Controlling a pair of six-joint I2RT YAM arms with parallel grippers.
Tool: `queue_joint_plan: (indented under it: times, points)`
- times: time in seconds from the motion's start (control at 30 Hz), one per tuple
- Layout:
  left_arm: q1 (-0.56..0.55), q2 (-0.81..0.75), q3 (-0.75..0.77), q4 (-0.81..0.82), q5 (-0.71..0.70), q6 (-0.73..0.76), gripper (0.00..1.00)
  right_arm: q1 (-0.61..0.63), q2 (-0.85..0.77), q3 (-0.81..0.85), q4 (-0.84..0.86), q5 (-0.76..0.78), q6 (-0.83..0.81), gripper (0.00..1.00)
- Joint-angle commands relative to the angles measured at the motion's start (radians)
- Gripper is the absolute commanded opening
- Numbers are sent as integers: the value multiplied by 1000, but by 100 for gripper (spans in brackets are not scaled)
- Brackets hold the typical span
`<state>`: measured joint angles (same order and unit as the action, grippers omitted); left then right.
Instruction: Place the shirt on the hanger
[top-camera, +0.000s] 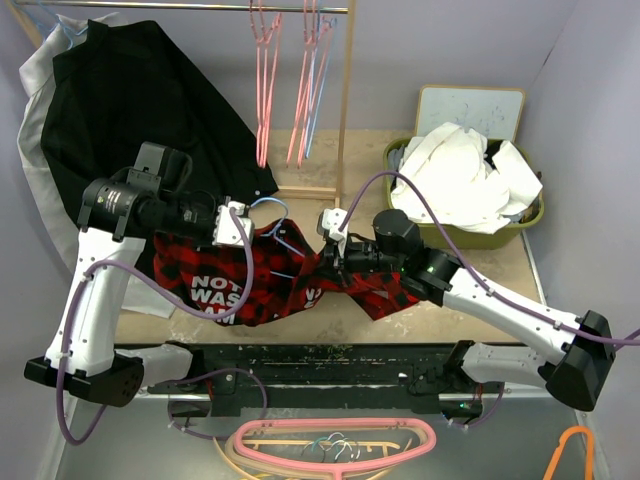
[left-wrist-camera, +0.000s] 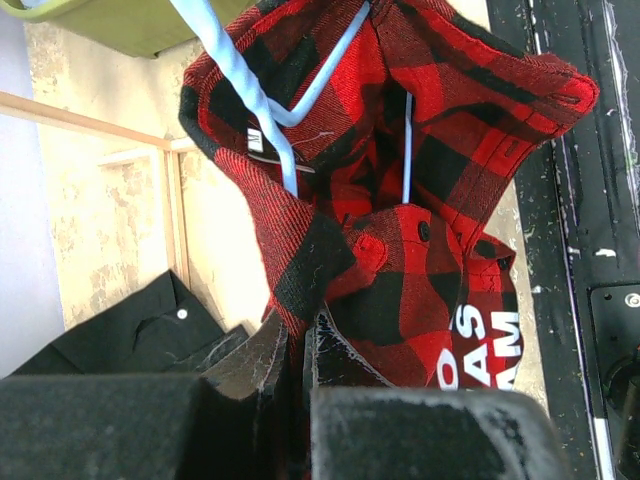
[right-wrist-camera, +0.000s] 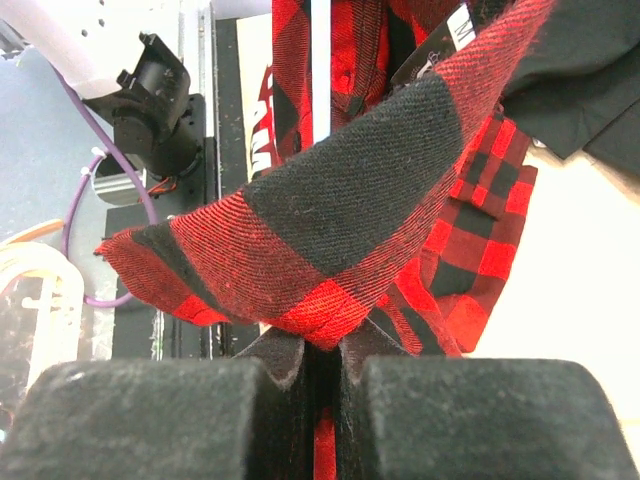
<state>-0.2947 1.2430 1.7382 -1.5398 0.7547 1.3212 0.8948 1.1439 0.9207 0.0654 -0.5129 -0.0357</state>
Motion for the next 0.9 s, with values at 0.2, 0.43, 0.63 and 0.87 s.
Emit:
queue_joint_plan:
  times: [0.2, 0.43, 0.63, 0.87]
  points:
    - [-6, 2, -57, 96, -155, -164, 19, 9, -139, -111, 251, 33, 148, 0]
    - [59, -58, -127, 121, -387, -293, 99, 9, -279, -253, 261, 114, 253, 0]
    - [170, -81, -19, 207, -499, -470, 99, 9, -237, -202, 118, 100, 208, 0]
    - [302, -109, -14, 466, -720, -714, 99, 9, -250, -156, 36, 65, 180, 0]
